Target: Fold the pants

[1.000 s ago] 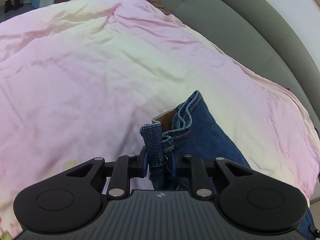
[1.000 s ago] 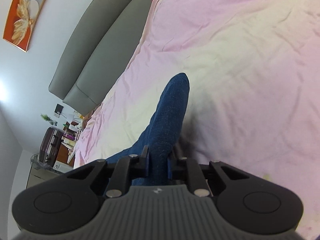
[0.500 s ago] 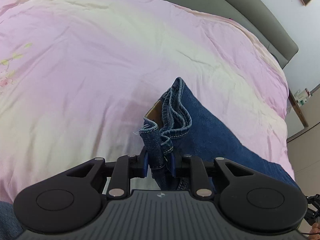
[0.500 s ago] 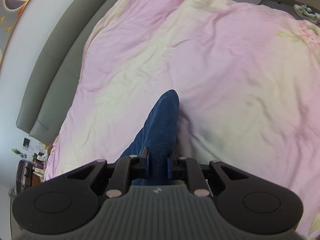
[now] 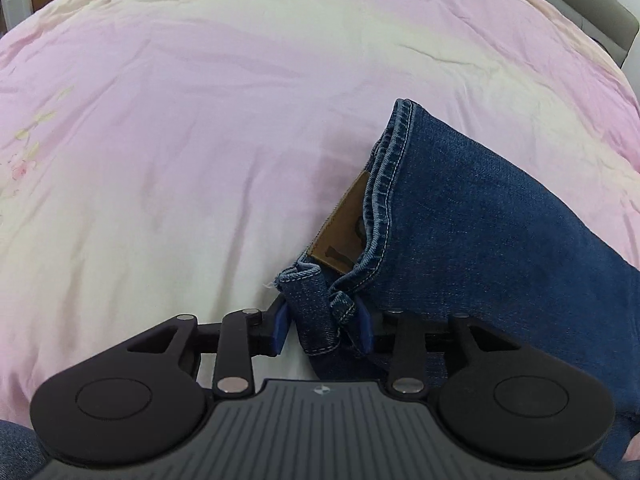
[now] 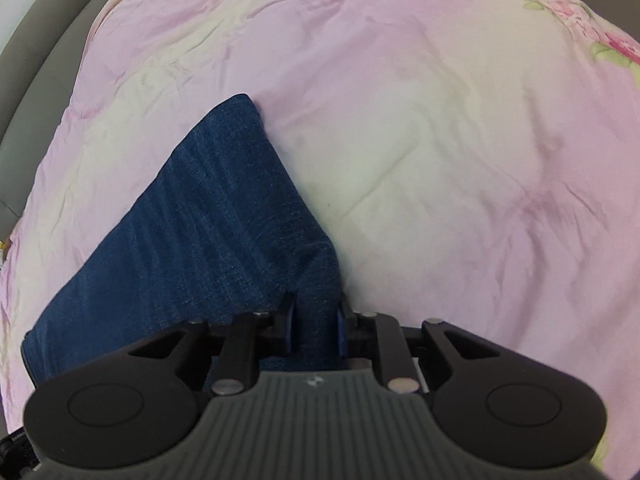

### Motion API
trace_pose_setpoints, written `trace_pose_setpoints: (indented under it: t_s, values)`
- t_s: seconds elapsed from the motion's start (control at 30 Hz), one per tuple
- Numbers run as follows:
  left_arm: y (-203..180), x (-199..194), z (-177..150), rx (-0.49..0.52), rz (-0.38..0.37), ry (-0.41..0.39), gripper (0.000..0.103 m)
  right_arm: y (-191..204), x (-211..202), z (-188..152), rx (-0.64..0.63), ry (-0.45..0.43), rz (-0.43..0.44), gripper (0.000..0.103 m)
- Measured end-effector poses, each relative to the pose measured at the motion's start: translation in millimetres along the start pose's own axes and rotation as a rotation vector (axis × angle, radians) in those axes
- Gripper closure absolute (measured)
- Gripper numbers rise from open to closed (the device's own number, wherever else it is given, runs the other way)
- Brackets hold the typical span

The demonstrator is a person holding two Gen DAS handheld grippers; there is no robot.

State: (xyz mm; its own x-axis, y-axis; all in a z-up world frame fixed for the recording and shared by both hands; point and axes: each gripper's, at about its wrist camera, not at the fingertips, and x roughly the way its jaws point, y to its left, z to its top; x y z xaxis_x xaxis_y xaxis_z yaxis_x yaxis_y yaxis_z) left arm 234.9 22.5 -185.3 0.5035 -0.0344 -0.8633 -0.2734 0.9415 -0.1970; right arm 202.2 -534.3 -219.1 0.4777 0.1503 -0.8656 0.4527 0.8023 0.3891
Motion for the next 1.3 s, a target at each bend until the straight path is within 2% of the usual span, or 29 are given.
trace_pose_setpoints:
  t_s: [0.1, 0.17, 0.23, 0.3, 0.37, 0.4, 0.53, 0.73, 0.83, 0.93, 1.07, 1.3]
  values:
    - [5.8, -11.0, -2.2, -0.029, 0.025, -0.021, 0.047, 1.5, -0.3, -3.5, -0.033, -0.012, -0.021, 0.086]
    - [6.8, -25.9, -2.6, -0.022, 0.071, -0.059, 0.046, -0.3, -1.9, -2.2, -0.042, -0.015, -0.022, 0.082]
    - [2.9, -42.9, 0.7, 0.020, 0.079, -0.087, 0.046, -2.5, -7.5, -1.0, -0.050, -0.025, -0.006, 0.077]
    - [-1.9, -58.0, 4.4, 0.066, 0.057, -0.123, 0.046, 0.2, -17.9, -0.4, -0.096, -0.054, -0.009, 0.072]
    - [-13.8, -65.6, 12.5, 0.138, 0.022, -0.128, 0.047, 4.7, -26.8, 2.8, -0.172, -0.085, -0.038, 0.061]
    - [-21.3, -66.9, 15.6, 0.181, 0.000, -0.125, 0.047, 6.6, -31.3, 6.5, -0.208, -0.090, -0.042, 0.059]
    - [-69.2, -62.2, 26.3, 0.392, -0.085, -0.115, 0.055, 13.4, -36.9, 22.0, -0.284, -0.059, 0.013, 0.050]
    - [-157.7, -30.6, 18.7, 0.738, -0.224, -0.084, 0.062, 33.7, -23.5, 35.5, -0.395, -0.031, 0.013, 0.050]
    - [-200.4, -3.7, 9.6, 0.875, -0.265, -0.054, 0.073, 39.3, -14.3, 40.1, -0.429, -0.025, 0.024, 0.050]
    - [-234.4, 26.0, 3.7, 0.946, -0.290, -0.018, 0.079, 46.3, -5.4, 41.9, -0.508, -0.033, 0.022, 0.050]
    - [-271.3, 59.7, -1.8, 1.049, -0.229, -0.025, 0.091, 45.5, 5.7, 51.8, -0.519, -0.020, 0.058, 0.050]
    - [-307.5, 98.3, 5.1, 1.084, -0.228, 0.018, 0.100, 35.2, 26.7, 69.3, -0.482, 0.018, 0.115, 0.051]
